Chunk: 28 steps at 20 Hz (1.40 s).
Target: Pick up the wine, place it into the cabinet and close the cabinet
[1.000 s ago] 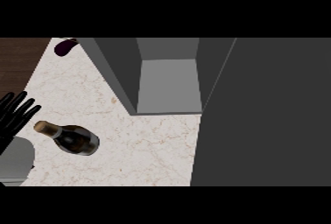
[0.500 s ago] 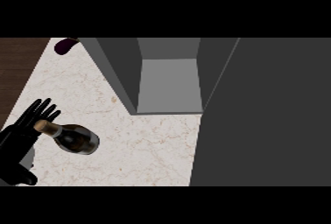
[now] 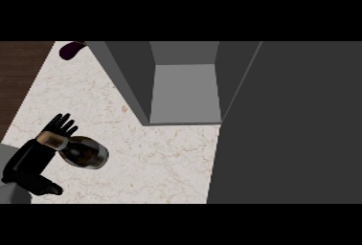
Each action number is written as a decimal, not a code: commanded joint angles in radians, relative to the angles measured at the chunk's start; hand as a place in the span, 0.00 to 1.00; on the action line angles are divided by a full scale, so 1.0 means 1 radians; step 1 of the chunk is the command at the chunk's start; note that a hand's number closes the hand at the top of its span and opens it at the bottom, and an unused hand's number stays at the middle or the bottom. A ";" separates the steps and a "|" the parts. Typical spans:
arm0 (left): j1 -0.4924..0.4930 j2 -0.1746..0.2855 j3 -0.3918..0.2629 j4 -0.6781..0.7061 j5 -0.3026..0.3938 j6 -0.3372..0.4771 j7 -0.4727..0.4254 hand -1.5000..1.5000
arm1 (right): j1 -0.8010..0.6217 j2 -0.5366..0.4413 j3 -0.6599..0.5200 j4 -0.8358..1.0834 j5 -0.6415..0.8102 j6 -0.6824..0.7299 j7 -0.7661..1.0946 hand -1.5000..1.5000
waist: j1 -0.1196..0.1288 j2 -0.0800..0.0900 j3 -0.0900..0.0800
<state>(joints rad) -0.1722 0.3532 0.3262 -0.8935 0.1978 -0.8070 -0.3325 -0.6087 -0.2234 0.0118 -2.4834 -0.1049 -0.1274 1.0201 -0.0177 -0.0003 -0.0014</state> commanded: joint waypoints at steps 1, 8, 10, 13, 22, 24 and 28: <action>-0.038 0.010 -0.015 0.136 -0.080 -0.034 -0.156 0.00 | 0.054 0.002 0.009 -0.180 -0.065 -0.015 0.100 0.00 | -0.010 0.000 -0.001; -0.120 0.037 -0.017 0.323 -0.076 -0.073 -0.207 0.00 | -0.066 -0.015 -0.009 -0.071 -0.055 -0.037 0.105 0.00 | -0.009 0.002 -0.003; -0.131 -0.016 -0.041 0.345 -0.096 -0.028 -0.224 0.00 | -0.055 -0.016 -0.012 -0.099 -0.066 -0.032 0.104 0.00 | -0.017 0.002 -0.003; -0.122 0.017 -0.051 0.333 -0.097 -0.067 -0.259 0.00 | 0.007 -0.019 -0.048 -0.090 -0.100 -0.008 0.070 0.00 | -0.004 0.002 0.000; -0.151 0.006 -0.110 0.418 -0.157 -0.045 -0.381 0.00 | -0.015 0.000 -0.004 -0.063 -0.053 -0.038 0.075 0.00 | -0.011 0.004 -0.002; -0.184 -0.038 -0.082 0.445 -0.105 -0.027 -0.327 1.00 | -0.044 -0.005 -0.009 -0.081 -0.064 -0.053 0.111 0.00 | -0.016 0.001 -0.002; -0.177 -0.061 -0.139 0.405 -0.136 -0.061 -0.362 1.00 | 0.056 0.006 0.016 -0.113 -0.037 -0.026 0.041 0.00 | -0.014 0.001 -0.001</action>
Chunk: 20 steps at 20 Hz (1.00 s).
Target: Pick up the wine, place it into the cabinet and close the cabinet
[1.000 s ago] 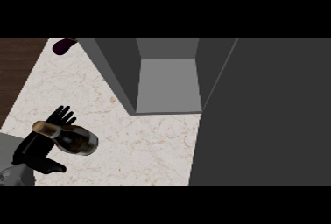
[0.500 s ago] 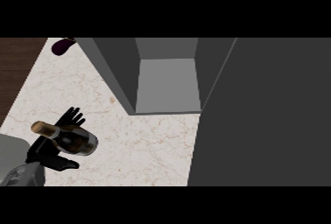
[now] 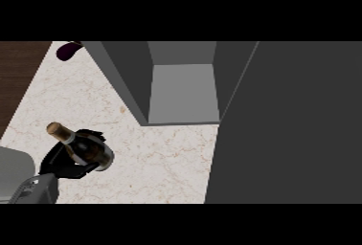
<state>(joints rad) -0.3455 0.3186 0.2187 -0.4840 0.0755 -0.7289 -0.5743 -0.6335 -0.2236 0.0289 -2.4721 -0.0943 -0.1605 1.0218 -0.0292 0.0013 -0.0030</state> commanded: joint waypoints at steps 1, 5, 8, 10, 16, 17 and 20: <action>-0.011 0.007 -0.036 -0.004 -0.025 -0.149 -0.144 1.00 | 0.070 -0.005 -0.006 -0.112 -0.045 0.010 0.041 0.00 | -0.003 0.001 0.000; 0.003 0.006 -0.106 -0.100 -0.092 -0.095 -0.264 1.00 | -0.004 -0.004 -0.003 -0.051 -0.033 -0.013 0.051 0.00 | 0.002 -0.002 -0.002; 0.043 -0.042 -0.128 -0.146 -0.116 0.047 -0.332 1.00 | 0.051 -0.006 -0.033 -0.080 -0.062 -0.001 0.039 0.00 | 0.012 -0.003 0.001; 0.003 -0.099 -0.073 -0.125 -0.088 0.251 -0.282 1.00 | 0.067 -0.003 -0.008 -0.106 -0.052 0.005 0.030 0.00 | 0.011 -0.003 0.002; 0.062 -0.303 -0.071 -0.251 -0.099 0.619 -0.276 1.00 | 0.093 -0.006 -0.019 -0.094 -0.065 0.022 0.011 0.00 | 0.025 -0.006 0.004; 0.090 -0.311 -0.075 -0.337 -0.086 0.625 -0.251 1.00 | 0.066 -0.009 0.004 -0.116 -0.038 -0.003 0.062 0.00 | 0.033 -0.012 0.004; 0.106 -0.316 -0.175 -0.436 -0.027 0.696 -0.248 1.00 | 0.071 -0.023 -0.061 -0.080 -0.100 0.022 0.037 0.00 | 0.028 -0.010 0.004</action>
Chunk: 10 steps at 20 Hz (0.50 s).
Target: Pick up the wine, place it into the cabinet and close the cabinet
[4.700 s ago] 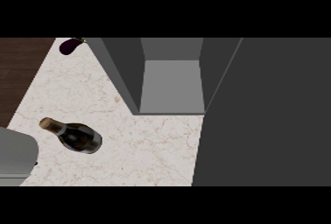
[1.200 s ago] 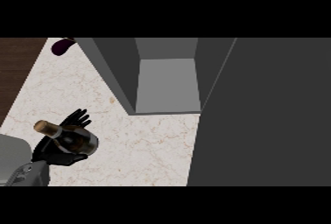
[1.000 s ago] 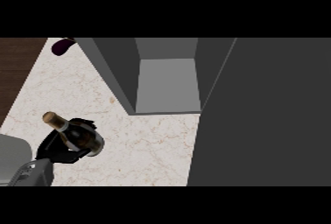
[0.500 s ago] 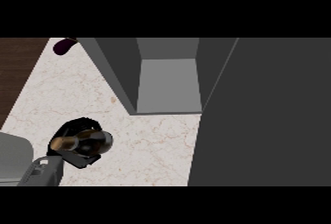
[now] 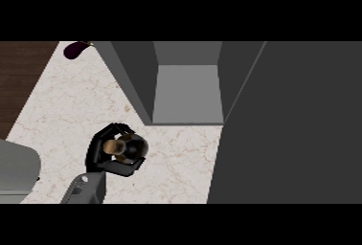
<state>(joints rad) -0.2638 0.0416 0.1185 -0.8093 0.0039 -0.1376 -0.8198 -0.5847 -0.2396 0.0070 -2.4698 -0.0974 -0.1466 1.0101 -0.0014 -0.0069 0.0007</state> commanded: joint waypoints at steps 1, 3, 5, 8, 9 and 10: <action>0.064 -0.040 -0.061 -0.191 0.016 0.060 0.018 1.00 | -0.033 -0.014 -0.027 -0.069 -0.065 -0.020 0.099 0.00 | 0.008 -0.003 0.000; 0.108 -0.040 -0.118 -0.255 0.032 0.090 0.036 1.00 | -0.025 0.001 -0.009 -0.077 -0.043 -0.034 0.090 0.00 | 0.005 0.000 -0.001; 0.033 -0.041 -0.100 -0.334 0.032 0.090 0.174 1.00 | 0.016 -0.020 -0.062 -0.119 -0.110 0.003 0.086 0.00 | -0.001 -0.001 0.000; 0.092 -0.041 -0.267 -0.480 0.147 0.146 0.250 1.00 | 0.015 -0.030 -0.094 -0.088 -0.142 0.023 0.070 0.00 | -0.001 -0.003 0.001; 0.077 -0.041 -0.263 -0.494 0.157 0.137 0.294 1.00 | -0.035 -0.031 -0.090 -0.059 -0.127 0.000 0.091 0.00 | 0.000 -0.001 0.000; 0.097 -0.041 -0.360 -0.531 0.189 0.222 0.299 1.00 | -0.014 -0.004 -0.058 -0.065 -0.107 0.000 0.053 0.00 | -0.001 -0.001 0.000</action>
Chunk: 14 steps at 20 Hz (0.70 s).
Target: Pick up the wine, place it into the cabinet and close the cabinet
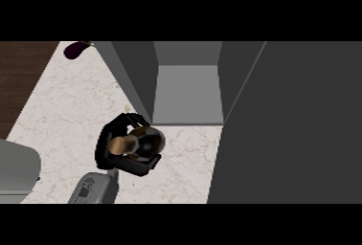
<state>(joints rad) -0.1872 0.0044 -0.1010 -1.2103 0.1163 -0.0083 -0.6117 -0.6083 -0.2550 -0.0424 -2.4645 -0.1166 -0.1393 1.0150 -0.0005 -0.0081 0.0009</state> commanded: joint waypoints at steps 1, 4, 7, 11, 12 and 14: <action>0.020 -0.004 -0.090 -0.221 0.044 0.070 0.164 1.00 | 0.037 0.028 0.030 -0.080 -0.024 -0.026 0.047 0.00 | 0.005 0.000 0.000; 0.035 -0.004 -0.178 -0.306 0.096 0.131 0.241 1.00 | 0.030 0.023 0.022 -0.121 -0.064 -0.032 0.092 0.00 | -0.002 -0.001 0.000; -0.043 -0.004 -0.229 -0.380 0.101 0.277 0.368 1.00 | 0.071 0.009 -0.039 -0.076 -0.135 0.029 0.005 0.00 | -0.004 0.004 0.001; -0.094 -0.004 -0.273 -0.464 0.042 0.405 0.499 1.00 | 0.065 0.010 -0.018 -0.151 -0.087 -0.011 0.083 0.00 | -0.007 0.001 0.000; -0.188 -0.004 -0.228 -0.364 0.080 0.377 0.499 1.00 | 0.101 0.017 -0.027 -0.102 -0.117 0.036 -0.007 0.00 | -0.010 0.007 0.000; -0.239 -0.004 -0.262 -0.391 0.037 0.466 0.563 1.00 | 0.061 0.015 -0.029 -0.101 -0.110 0.003 0.050 0.00 | -0.010 0.004 0.000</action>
<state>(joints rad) -0.3366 0.0004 -0.3400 -1.5860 0.1822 0.3563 -0.1476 -0.5704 -0.2450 -0.0499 -2.4681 -0.1322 -0.1279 1.0089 -0.0093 -0.0047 0.0008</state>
